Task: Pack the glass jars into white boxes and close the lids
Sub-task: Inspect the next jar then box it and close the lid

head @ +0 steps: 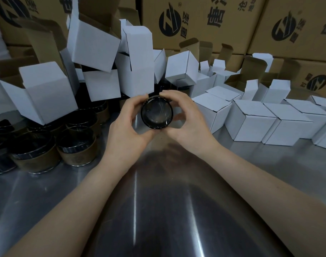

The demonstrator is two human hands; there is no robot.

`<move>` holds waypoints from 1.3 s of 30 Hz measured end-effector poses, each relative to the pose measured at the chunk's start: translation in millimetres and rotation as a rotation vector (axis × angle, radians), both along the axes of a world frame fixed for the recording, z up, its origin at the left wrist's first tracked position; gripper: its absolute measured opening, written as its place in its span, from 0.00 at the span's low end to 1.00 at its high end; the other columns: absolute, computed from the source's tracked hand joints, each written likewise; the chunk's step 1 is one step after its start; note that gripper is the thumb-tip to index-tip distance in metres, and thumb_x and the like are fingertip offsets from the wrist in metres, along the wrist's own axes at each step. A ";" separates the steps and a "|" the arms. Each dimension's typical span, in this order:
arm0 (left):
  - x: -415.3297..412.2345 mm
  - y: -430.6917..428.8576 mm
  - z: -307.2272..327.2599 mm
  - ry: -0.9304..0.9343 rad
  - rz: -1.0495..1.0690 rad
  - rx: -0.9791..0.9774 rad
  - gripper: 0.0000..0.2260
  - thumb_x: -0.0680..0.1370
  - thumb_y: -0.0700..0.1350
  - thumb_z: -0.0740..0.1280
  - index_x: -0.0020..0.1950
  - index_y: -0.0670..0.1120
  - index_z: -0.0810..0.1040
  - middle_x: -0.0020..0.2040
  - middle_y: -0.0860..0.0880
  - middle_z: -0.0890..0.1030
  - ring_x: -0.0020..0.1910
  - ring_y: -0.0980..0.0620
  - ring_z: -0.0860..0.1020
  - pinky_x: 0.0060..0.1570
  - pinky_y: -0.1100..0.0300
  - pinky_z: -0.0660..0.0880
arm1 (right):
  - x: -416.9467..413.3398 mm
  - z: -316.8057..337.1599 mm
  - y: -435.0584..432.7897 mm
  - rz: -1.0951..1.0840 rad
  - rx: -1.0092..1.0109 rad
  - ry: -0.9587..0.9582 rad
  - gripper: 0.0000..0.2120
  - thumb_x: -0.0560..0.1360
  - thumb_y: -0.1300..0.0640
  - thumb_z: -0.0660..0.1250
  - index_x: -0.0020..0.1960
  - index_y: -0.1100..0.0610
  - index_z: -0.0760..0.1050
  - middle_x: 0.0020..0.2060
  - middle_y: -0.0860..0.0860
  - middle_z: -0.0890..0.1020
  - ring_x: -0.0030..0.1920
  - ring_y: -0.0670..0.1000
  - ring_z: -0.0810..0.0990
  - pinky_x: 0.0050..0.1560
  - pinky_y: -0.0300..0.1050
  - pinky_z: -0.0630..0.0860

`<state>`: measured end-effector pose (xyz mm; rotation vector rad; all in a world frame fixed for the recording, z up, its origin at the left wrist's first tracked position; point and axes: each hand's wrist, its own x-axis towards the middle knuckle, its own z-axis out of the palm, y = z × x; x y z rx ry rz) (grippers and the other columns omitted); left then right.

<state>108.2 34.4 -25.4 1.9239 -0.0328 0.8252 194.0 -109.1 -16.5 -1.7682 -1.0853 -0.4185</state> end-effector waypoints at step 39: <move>-6.1 -4.0 6.1 0.117 -0.112 0.107 0.35 0.65 0.48 0.67 0.70 0.62 0.59 0.68 0.60 0.66 0.70 0.62 0.64 0.71 0.59 0.65 | 7.2 -0.3 -5.5 0.055 -0.117 0.276 0.30 0.66 0.57 0.79 0.64 0.50 0.69 0.60 0.49 0.73 0.62 0.45 0.74 0.65 0.43 0.74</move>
